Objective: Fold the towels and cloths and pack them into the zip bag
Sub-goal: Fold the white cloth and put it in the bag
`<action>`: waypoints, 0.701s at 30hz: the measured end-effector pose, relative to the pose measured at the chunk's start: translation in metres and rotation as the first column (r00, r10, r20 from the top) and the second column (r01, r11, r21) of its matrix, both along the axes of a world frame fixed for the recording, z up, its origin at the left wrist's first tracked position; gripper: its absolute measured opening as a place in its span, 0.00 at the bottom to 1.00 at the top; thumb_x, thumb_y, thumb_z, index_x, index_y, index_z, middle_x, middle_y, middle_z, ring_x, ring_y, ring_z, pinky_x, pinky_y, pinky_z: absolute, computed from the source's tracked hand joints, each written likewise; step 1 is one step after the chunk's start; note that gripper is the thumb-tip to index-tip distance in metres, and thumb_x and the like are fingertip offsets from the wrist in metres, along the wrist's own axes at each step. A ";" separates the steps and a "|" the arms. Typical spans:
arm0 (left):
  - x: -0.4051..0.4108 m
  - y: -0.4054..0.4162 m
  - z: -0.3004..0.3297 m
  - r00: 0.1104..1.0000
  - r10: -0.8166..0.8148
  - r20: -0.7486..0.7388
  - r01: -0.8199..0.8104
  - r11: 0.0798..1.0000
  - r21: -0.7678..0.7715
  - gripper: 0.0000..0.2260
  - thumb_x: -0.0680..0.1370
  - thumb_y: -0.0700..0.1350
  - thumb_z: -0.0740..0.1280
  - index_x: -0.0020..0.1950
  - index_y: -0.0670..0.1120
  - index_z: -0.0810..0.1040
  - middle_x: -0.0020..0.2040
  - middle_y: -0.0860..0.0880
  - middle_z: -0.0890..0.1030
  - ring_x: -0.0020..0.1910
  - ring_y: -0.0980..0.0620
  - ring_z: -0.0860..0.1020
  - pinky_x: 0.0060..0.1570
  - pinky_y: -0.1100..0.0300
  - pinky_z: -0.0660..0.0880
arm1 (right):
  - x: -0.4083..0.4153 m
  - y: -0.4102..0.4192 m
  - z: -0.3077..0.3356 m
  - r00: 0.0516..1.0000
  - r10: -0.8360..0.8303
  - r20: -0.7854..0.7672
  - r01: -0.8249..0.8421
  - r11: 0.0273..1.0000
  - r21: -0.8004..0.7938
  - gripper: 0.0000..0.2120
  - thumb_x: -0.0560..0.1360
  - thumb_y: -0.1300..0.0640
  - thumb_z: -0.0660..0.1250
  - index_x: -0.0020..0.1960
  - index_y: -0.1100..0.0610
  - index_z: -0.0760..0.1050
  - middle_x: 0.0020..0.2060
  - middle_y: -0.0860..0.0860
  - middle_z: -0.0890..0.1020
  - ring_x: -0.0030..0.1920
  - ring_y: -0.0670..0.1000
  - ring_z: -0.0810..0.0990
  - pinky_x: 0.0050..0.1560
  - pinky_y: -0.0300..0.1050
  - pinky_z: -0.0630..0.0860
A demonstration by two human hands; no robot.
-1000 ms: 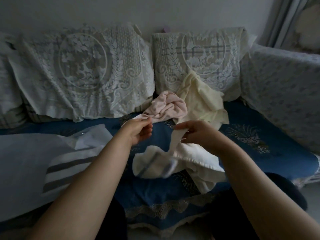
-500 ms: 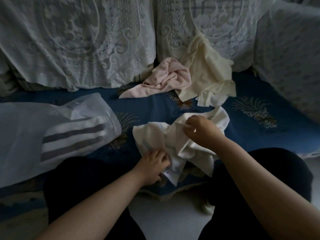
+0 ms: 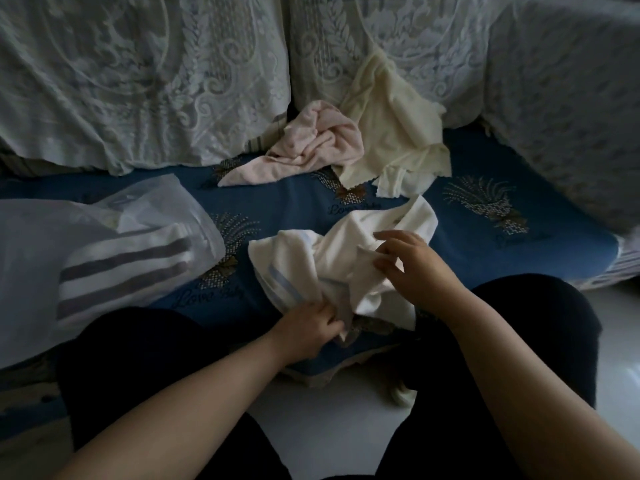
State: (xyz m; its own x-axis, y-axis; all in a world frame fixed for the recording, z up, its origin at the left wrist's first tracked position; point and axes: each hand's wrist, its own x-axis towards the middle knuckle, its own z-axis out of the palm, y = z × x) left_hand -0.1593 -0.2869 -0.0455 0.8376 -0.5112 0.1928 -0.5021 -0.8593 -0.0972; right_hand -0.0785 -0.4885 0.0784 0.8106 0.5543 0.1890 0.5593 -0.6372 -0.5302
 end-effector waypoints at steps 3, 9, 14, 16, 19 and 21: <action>0.001 -0.001 0.031 0.964 0.246 -0.104 -0.265 0.841 -0.471 0.12 0.79 0.47 0.58 0.55 0.45 0.78 0.50 0.46 0.77 0.45 0.49 0.77 0.40 0.57 0.73 | -0.016 -0.005 0.017 0.989 -0.040 -0.142 0.073 0.968 0.238 0.04 0.74 0.58 0.62 0.45 0.54 0.76 0.41 0.48 0.80 0.42 0.45 0.76 0.42 0.42 0.72; 0.007 -0.016 0.115 0.836 0.348 -0.424 -0.494 0.139 -0.859 0.14 0.80 0.49 0.62 0.35 0.46 0.74 0.31 0.54 0.74 0.30 0.65 0.71 0.33 0.68 0.67 | -0.038 0.017 0.031 0.962 0.186 -0.201 -0.123 0.950 0.288 0.02 0.75 0.54 0.67 0.44 0.49 0.76 0.34 0.45 0.80 0.36 0.41 0.76 0.39 0.37 0.72; -0.006 -0.026 0.134 0.867 0.168 -0.469 -0.464 -0.070 -0.883 0.07 0.78 0.41 0.65 0.52 0.45 0.82 0.42 0.53 0.83 0.41 0.64 0.79 0.43 0.70 0.75 | -0.037 0.037 0.025 0.970 0.110 -0.216 -0.029 0.937 0.348 0.07 0.75 0.52 0.68 0.39 0.45 0.74 0.30 0.42 0.77 0.33 0.38 0.74 0.37 0.34 0.70; -0.008 -0.025 0.136 0.862 0.111 -0.495 -0.482 -0.123 -0.868 0.07 0.78 0.42 0.65 0.51 0.48 0.82 0.43 0.51 0.84 0.43 0.59 0.80 0.46 0.63 0.77 | -0.038 0.037 0.028 0.957 0.162 -0.241 -0.044 0.901 0.431 0.07 0.76 0.57 0.66 0.40 0.47 0.75 0.31 0.42 0.77 0.33 0.37 0.74 0.37 0.30 0.69; -0.009 -0.022 0.140 0.852 0.039 -0.521 -0.506 -0.188 -0.842 0.08 0.79 0.43 0.65 0.47 0.51 0.83 0.44 0.49 0.84 0.46 0.51 0.80 0.50 0.50 0.77 | -0.040 0.035 0.035 0.897 0.299 -0.325 -0.068 0.820 0.568 0.06 0.78 0.61 0.64 0.42 0.56 0.76 0.31 0.44 0.75 0.32 0.36 0.72 0.36 0.27 0.68; -0.011 -0.024 0.144 0.855 -0.003 -0.519 -0.510 -0.189 -0.839 0.08 0.79 0.42 0.64 0.47 0.51 0.82 0.43 0.51 0.84 0.47 0.51 0.80 0.49 0.52 0.78 | -0.042 0.035 0.038 0.885 0.325 -0.335 -0.066 0.798 0.599 0.06 0.77 0.62 0.64 0.43 0.57 0.76 0.33 0.45 0.77 0.34 0.35 0.74 0.37 0.27 0.69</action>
